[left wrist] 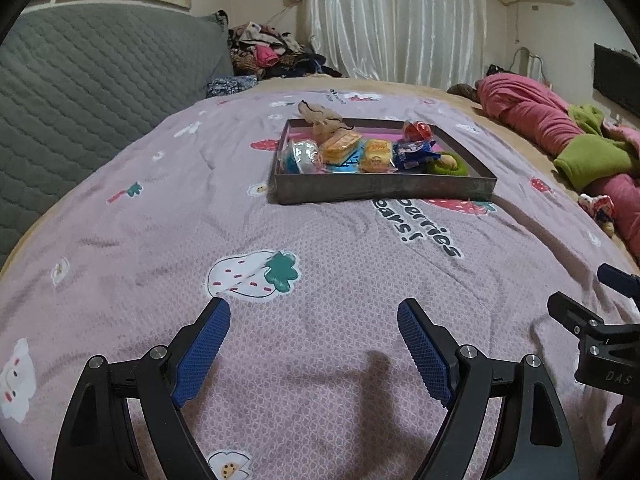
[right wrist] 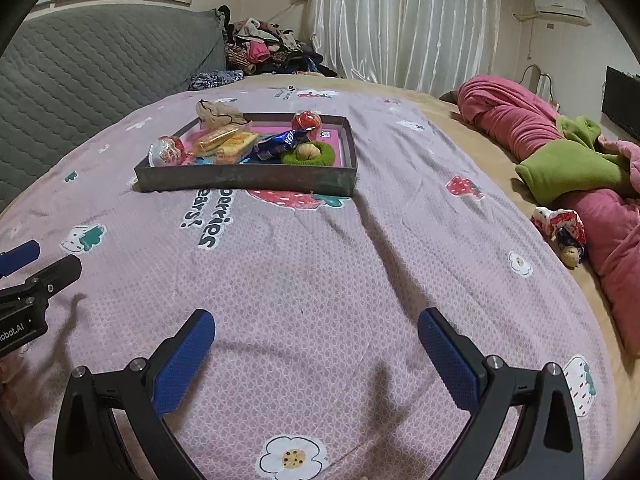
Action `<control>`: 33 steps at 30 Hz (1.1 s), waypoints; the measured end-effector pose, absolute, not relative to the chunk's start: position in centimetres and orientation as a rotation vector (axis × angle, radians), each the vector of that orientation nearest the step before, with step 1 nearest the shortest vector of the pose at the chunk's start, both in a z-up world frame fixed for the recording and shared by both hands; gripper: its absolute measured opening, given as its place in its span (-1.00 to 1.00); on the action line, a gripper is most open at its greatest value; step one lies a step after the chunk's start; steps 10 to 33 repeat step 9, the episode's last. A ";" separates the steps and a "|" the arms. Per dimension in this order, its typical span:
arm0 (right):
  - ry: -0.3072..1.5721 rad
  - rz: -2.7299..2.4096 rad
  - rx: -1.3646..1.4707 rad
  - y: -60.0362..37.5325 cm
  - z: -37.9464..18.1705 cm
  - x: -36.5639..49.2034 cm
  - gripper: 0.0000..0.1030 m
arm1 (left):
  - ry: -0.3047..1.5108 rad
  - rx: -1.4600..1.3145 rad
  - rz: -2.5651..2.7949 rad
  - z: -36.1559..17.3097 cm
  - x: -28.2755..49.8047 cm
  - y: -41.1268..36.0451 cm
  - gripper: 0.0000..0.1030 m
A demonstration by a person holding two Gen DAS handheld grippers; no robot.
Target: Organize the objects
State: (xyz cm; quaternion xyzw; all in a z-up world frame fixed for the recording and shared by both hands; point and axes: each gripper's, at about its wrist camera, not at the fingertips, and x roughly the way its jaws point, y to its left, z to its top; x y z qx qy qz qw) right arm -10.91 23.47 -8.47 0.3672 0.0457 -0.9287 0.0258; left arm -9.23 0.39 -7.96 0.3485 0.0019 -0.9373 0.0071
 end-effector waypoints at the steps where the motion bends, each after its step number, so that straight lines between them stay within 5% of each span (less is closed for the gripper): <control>1: 0.139 -2.871 1.133 23.5 -8.5 -10.9 0.99 | 0.006 1.087 -2.931 -8.0 -9.3 0.4 0.68; 33: 0.133 -2.867 1.142 23.6 -8.7 -11.1 0.99 | 0.043 1.084 -2.956 -8.2 -9.4 0.0 0.68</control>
